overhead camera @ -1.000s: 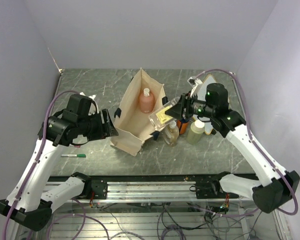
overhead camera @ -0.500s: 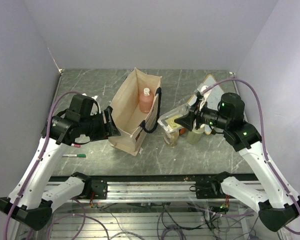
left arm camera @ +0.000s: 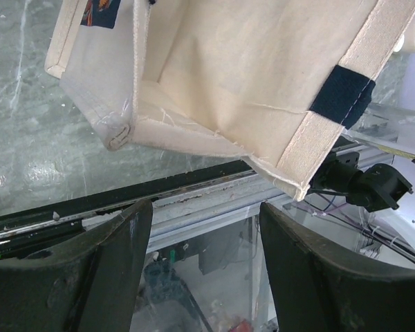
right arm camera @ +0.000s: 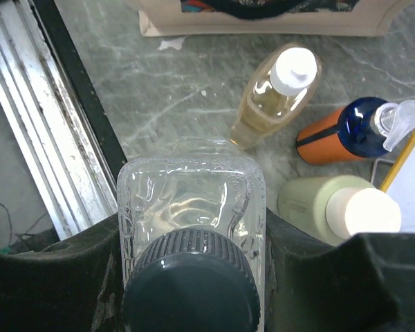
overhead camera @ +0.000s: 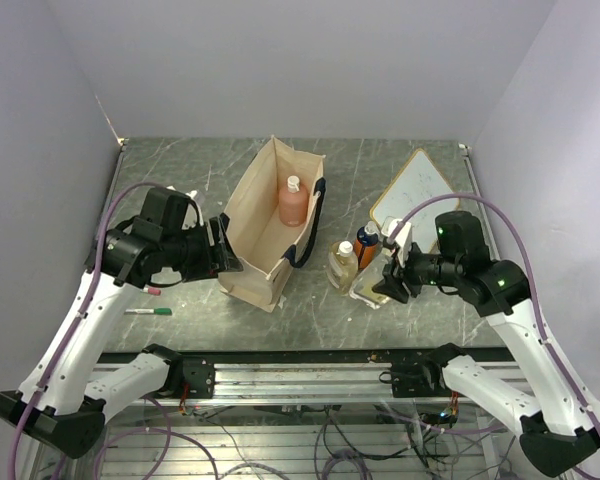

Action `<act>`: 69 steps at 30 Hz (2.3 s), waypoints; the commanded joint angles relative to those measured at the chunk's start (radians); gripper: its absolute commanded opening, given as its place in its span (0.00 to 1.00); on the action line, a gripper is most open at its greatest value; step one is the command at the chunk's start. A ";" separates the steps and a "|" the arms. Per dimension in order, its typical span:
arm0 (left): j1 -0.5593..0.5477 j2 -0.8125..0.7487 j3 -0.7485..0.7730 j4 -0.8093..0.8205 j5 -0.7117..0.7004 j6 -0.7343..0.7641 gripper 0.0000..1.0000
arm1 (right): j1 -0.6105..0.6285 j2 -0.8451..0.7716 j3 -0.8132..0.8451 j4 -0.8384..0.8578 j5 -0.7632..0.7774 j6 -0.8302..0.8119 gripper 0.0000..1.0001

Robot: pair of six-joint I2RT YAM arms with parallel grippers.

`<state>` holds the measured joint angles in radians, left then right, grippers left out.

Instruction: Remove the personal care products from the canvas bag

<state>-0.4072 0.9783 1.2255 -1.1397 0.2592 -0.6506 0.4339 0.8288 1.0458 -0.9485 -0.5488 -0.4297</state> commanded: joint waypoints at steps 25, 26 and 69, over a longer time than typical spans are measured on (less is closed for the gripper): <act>0.002 0.162 0.148 0.025 -0.026 0.014 0.73 | -0.024 0.098 -0.424 0.363 -0.027 -0.379 0.00; 0.002 0.161 0.140 0.037 -0.021 0.007 0.73 | -0.026 0.090 -0.428 0.362 -0.018 -0.382 0.07; 0.002 -0.111 0.021 -0.059 -0.066 0.021 0.73 | 0.039 0.481 0.426 0.441 0.304 0.860 1.00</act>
<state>-0.4072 0.8780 1.2037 -1.1595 0.2100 -0.6544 0.4232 1.1866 1.3315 -0.4992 -0.2493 0.2966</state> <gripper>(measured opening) 0.736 0.997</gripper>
